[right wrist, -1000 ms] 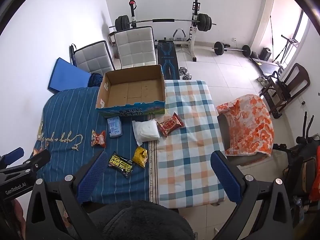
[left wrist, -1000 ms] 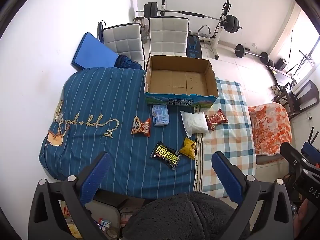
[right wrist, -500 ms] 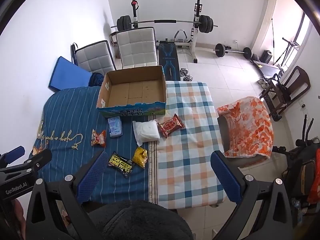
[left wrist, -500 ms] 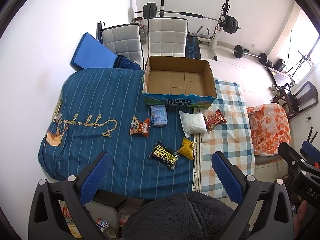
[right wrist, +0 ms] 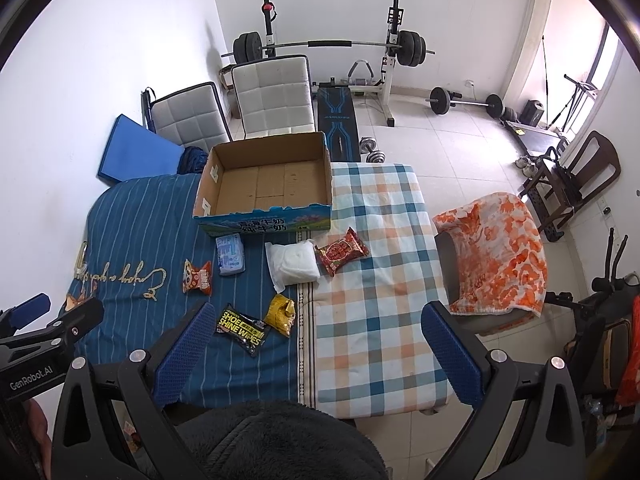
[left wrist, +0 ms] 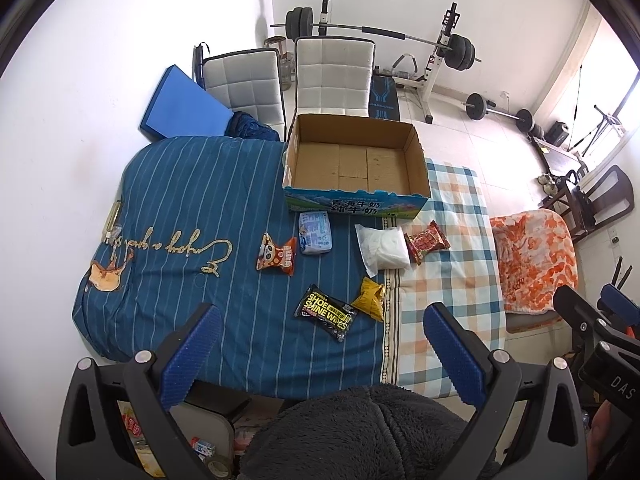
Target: Organize soft objects
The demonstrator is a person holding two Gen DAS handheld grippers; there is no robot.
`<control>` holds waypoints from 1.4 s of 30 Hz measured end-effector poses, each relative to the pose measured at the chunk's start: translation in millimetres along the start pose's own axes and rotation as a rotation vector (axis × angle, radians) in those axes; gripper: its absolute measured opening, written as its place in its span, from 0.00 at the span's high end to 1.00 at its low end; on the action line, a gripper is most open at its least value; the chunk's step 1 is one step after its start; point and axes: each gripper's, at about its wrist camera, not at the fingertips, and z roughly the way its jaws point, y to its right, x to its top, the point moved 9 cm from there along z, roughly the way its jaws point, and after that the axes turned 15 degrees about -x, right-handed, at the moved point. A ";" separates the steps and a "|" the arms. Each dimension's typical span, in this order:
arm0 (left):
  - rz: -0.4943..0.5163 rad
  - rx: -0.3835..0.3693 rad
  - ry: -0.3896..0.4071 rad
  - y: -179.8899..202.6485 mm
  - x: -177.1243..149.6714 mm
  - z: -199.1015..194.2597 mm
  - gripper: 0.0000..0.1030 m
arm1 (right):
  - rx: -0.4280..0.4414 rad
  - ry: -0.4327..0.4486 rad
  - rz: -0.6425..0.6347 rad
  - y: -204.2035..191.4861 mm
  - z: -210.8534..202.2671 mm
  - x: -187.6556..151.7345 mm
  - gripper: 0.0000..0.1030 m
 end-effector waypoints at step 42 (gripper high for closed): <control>-0.004 -0.011 0.010 -0.8 3.2 -2.3 0.00 | 0.002 0.018 -0.003 -1.2 -10.7 8.1 0.00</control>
